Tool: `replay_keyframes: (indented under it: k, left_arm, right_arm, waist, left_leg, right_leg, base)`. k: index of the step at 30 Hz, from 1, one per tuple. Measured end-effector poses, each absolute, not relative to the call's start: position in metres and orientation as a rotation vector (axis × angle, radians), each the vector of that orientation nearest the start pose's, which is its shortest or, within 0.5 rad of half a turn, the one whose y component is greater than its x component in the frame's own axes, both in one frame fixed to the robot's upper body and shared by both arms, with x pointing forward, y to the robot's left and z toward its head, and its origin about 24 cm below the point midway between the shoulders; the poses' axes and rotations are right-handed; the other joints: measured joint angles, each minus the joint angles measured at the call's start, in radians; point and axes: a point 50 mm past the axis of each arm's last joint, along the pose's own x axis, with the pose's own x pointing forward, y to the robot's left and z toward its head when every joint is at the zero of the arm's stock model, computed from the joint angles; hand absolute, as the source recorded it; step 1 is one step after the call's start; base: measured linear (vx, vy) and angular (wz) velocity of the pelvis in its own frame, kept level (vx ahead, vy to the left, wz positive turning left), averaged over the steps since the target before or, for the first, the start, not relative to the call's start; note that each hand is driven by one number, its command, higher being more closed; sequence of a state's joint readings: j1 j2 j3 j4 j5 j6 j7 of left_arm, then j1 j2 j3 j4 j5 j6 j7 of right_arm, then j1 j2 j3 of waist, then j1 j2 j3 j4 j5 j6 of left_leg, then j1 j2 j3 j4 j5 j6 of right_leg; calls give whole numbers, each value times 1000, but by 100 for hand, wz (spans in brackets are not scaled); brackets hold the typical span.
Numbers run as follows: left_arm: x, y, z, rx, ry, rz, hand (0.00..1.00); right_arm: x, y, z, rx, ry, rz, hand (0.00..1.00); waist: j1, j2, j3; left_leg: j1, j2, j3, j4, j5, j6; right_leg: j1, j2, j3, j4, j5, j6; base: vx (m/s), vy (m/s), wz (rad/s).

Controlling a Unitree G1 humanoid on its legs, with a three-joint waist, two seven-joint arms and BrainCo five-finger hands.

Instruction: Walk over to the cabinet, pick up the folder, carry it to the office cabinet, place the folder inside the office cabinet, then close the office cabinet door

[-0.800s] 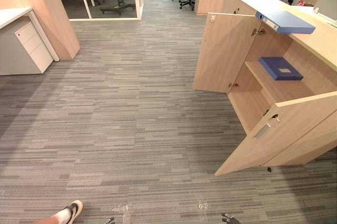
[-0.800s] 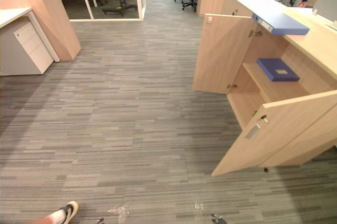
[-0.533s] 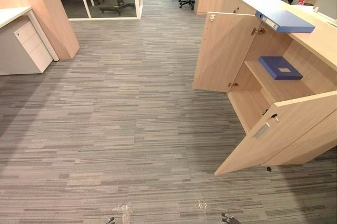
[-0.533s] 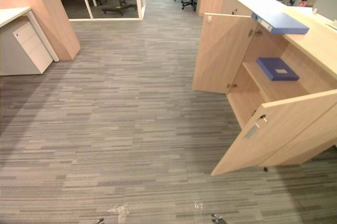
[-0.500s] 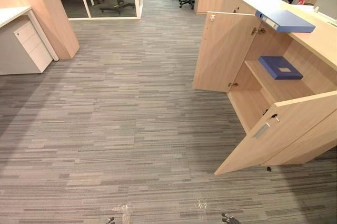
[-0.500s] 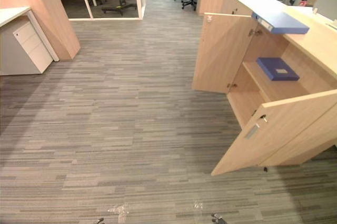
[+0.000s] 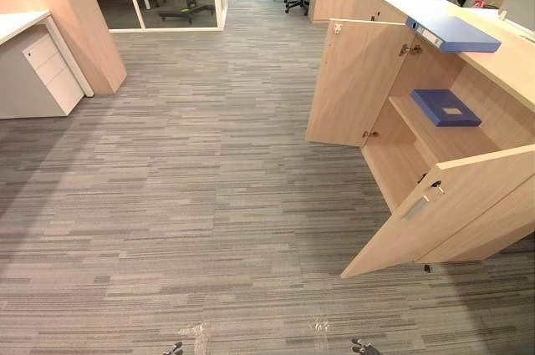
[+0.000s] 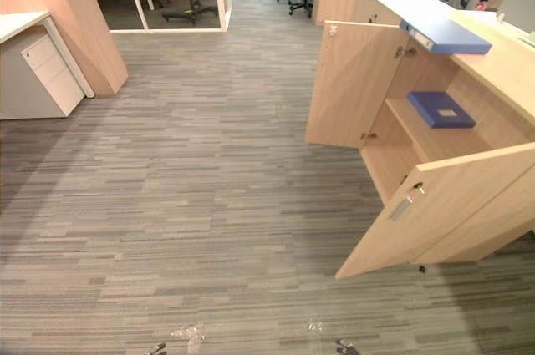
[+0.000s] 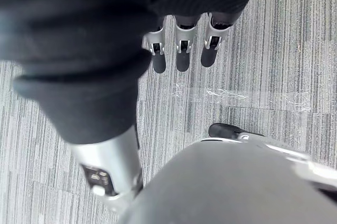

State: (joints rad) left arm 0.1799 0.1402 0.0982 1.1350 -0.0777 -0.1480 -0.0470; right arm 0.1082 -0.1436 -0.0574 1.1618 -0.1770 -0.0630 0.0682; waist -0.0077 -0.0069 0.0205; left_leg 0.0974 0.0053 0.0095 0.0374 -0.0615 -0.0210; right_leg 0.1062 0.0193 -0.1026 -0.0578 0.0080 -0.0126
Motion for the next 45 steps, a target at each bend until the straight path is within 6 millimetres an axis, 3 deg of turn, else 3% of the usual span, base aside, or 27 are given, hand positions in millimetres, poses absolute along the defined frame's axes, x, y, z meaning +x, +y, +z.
replay_keyframes:
  k: [9,12,14,15,16,18,19,21,23,24,26,27,28,29,30,31,32,34,36,38,39,40,41,43,45]
  left_arm:
    - [48,218,-165,0,1132,212,0]
    - [54,219,-164,2,1116,219,0]
    - [58,219,-163,-4,1098,224,0]
    - [58,220,-162,-14,1090,242,0]
    - [60,226,-160,-59,1058,316,0]
    - [65,224,-157,-152,1002,406,0]
    - [64,225,-157,-190,994,450,0]
    - [63,225,-157,-221,987,481,0]
    - [62,225,-157,-240,985,502,0]
    - [62,226,-157,-245,984,508,0]
    - [61,225,-158,-246,988,513,0]
    - [56,224,-159,-237,1009,510,0]
    - [54,224,-160,-233,1017,509,0]
    - [53,228,-159,-225,1019,519,0]
    - [52,230,-159,-223,1019,526,0]
    - [54,229,-159,-225,1016,527,0]
    - [53,228,-159,-225,1017,525,0]
    - [52,228,-160,-222,1019,520,0]
    - [56,225,-159,-212,1010,494,0]
    - [57,222,-160,-196,1012,465,0]
    - [57,220,-160,-176,1022,443,0]
    - [58,220,-160,-171,1021,437,0]
    - [60,220,-160,-158,1020,419,0]
    - [68,220,-159,-141,1012,397,0]
    - [74,221,-158,-131,999,388,0]
  right_arm:
    - [64,-210,-168,-193,1216,19,0]
    - [68,-211,-167,-171,1203,-4,0]
    - [69,-212,-167,-146,1198,-25,0]
    - [69,-213,-167,-134,1198,-34,0]
    - [74,-210,-166,-125,1184,-34,0]
    - [81,-212,-164,-132,1157,-35,0]
    - [81,-212,-164,-132,1163,-37,0]
    - [81,-213,-164,-128,1170,-45,0]
    - [80,-214,-165,-120,1178,-53,0]
    - [79,-214,-165,-116,1187,-56,0]
    - [76,-216,-166,-116,1199,-63,0]
    - [70,-218,-167,-117,1217,-71,0]
    - [67,-216,-168,-110,1230,-71,0]
    - [65,-213,-169,-81,1240,-81,0]
    - [63,-213,-170,-65,1243,-94,0]
    - [62,-216,-169,-42,1243,-120,0]
    - [61,-218,-169,-24,1242,-142,0]
    - [59,-223,-168,3,1233,-179,0]
    - [65,-237,-163,-41,1189,-208,0]
    - [65,-241,-161,-47,1185,-217,0]
    - [66,-236,-162,-23,1179,-225,0]
    - [67,-233,-163,-17,1175,-220,0]
    - [72,-228,-163,-8,1154,-208,0]
    - [80,-223,-162,3,1123,-198,0]
    - [86,-220,-160,7,1094,-193,0]
  waist:
    - [0,-4,4]
    - [0,-4,37]
    - [-2,4,57]
    - [1,5,67]
    - [5,2,84]
    - [12,2,124]
    - [20,4,130]
    - [25,-2,135]
    - [31,-4,136]
    - [33,-4,136]
    - [33,-1,134]
    - [36,9,123]
    - [36,7,118]
    - [38,-17,100]
    - [40,-24,81]
    - [54,-26,72]
    - [54,-25,70]
    - [40,-23,69]
    - [8,-20,65]
    - [3,-1,63]
    - [4,2,63]
    - [5,3,68]
    - [1,3,82]
    - [-2,4,118]
    - [1,-3,135]
  left_leg:
    - [-5,0,-8,1,0,0]
    - [-29,3,-10,80,-42,1]
    - [-82,20,-10,220,-124,-22]
    - [-126,38,-3,337,-174,-75]
    - [-234,48,9,563,-178,-87]
    - [-372,67,19,862,-132,-51]
    - [-439,86,35,962,-143,-41]
    - [-500,101,45,965,-168,-42]
    - [-540,106,33,850,-176,-40]
    - [-550,102,9,717,-171,-48]
    - [-535,88,-78,510,-141,-74]
    - [-527,95,-52,498,-55,-87]
    - [-533,86,-26,528,-40,-67]
    - [-532,60,22,571,-99,-27]
    - [-525,44,59,578,-126,-10]
    - [-487,27,114,572,-144,29]
    - [-440,3,150,546,-157,54]
    - [-325,-65,188,470,-167,97]
    - [-183,-128,200,356,-165,125]
    - [-117,-125,200,302,-162,129]
    - [-52,-111,204,249,-159,129]
    - [-37,-103,209,240,-159,128]
    - [-13,-88,215,222,-158,128]
    - [30,-56,239,190,-160,125]
    - [68,-37,268,154,-166,107]
  right_leg:
    - [0,0,-8,-2,-1,0]
    - [-12,-1,-11,51,-41,4]
    - [-34,4,-25,124,-102,-17]
    - [-39,11,-27,155,-122,-28]
    - [-53,9,-24,200,-150,-37]
    - [-48,3,-14,260,-189,-36]
    - [-43,-9,-4,278,-207,-26]
    - [-15,-40,16,279,-221,-11]
    - [4,-82,37,269,-235,14]
    - [20,-117,47,257,-250,45]
    - [44,-167,67,245,-284,105]
    - [73,-201,80,241,-306,143]
    - [79,-223,85,240,-302,149]
    - [75,-270,87,253,-271,132]
    - [46,-304,95,286,-237,136]
    - [3,-344,125,366,-193,130]
    - [-32,-382,136,456,-158,108]
    - [-109,-472,107,683,-70,15]
    - [-195,-585,-69,1031,-63,-122]
    - [-202,-586,-177,1097,-72,-114]
    - [-219,-544,-275,1105,-134,-52]
    - [-228,-517,-292,1092,-159,-32]
    - [-250,-457,-318,1053,-207,2]
    - [-290,-349,-359,941,-273,23]
    - [-332,-302,-419,864,-276,23]
  base:
    - [-1,5,1]
    - [-20,4,2]
    - [-72,29,3]
    - [-43,47,-1]
    - [-31,42,-7]
    - [37,48,-18]
    - [110,73,-18]
    - [246,171,-20]
    - [347,312,-30]
    - [442,455,-32]
    - [415,447,-39]
    - [368,385,-42]
    - [473,479,-58]
    - [475,460,-59]
    - [475,460,-83]
    - [470,451,-83]
    - [454,423,-77]
    - [408,375,-33]
    - [332,309,0]
    - [276,164,-15]
    - [291,95,-34]
    - [220,-10,-40]
    - [156,-43,-35]
    - [143,-91,-39]
    - [125,-114,-48]
